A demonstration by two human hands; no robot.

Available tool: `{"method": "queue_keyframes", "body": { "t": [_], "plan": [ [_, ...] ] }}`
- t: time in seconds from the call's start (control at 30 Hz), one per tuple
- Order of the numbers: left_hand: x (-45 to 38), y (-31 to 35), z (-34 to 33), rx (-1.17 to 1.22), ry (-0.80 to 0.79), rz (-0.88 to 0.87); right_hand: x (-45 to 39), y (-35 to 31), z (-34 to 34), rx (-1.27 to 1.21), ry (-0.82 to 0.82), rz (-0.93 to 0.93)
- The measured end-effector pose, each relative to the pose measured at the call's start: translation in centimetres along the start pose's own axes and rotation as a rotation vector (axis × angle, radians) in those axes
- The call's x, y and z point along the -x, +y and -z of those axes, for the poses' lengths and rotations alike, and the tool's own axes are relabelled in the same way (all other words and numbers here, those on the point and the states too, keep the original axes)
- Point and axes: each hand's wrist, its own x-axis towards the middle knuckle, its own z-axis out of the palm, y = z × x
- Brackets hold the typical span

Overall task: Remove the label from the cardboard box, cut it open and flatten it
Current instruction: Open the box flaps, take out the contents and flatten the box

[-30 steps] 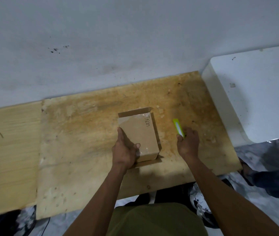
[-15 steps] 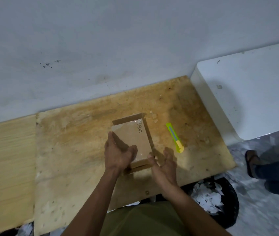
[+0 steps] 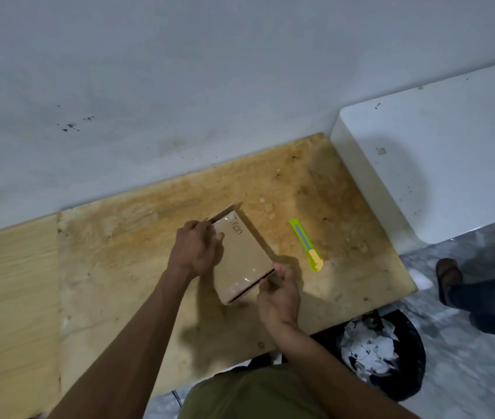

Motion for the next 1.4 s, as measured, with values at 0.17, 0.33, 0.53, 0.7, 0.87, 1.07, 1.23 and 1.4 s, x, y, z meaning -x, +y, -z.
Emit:
{"method": "queue_keyframes", "body": {
  "t": [0.17,0.33,0.53,0.7,0.87,1.07,1.23,1.4],
  "plan": [
    [4.3,-0.5,-1.4,0.086,0.080,0.052,-3.0,-1.1,0.4,0.074,-0.062,0.113],
    [7.8,0.0,-3.1,0.197,0.164,0.135,-5.7,-2.3,0.4,0.168,-0.173,0.233],
    [10.9,0.2,-5.3,0.291,0.222,0.214,-6.1,-1.4,1.3,0.351,-0.202,0.482],
    [10.8,-1.6,-5.6,0.318,0.220,0.249,-6.1,0.6,1.7,0.387,-0.182,0.533],
    [10.1,-3.7,-5.9,0.176,0.133,0.364,-6.9,1.2,2.9,0.541,-0.108,0.451],
    [9.5,-4.2,-5.8,0.196,0.024,0.457,-7.4,1.4,3.6,0.798,-0.103,0.481],
    [10.1,-2.4,-3.8,0.251,-0.039,0.531,-6.7,0.4,2.9,0.816,-0.264,0.435],
    [11.7,-2.1,-4.5,0.247,-0.071,0.516,-5.7,1.7,3.3,0.760,-0.332,0.373]
  ]
}}
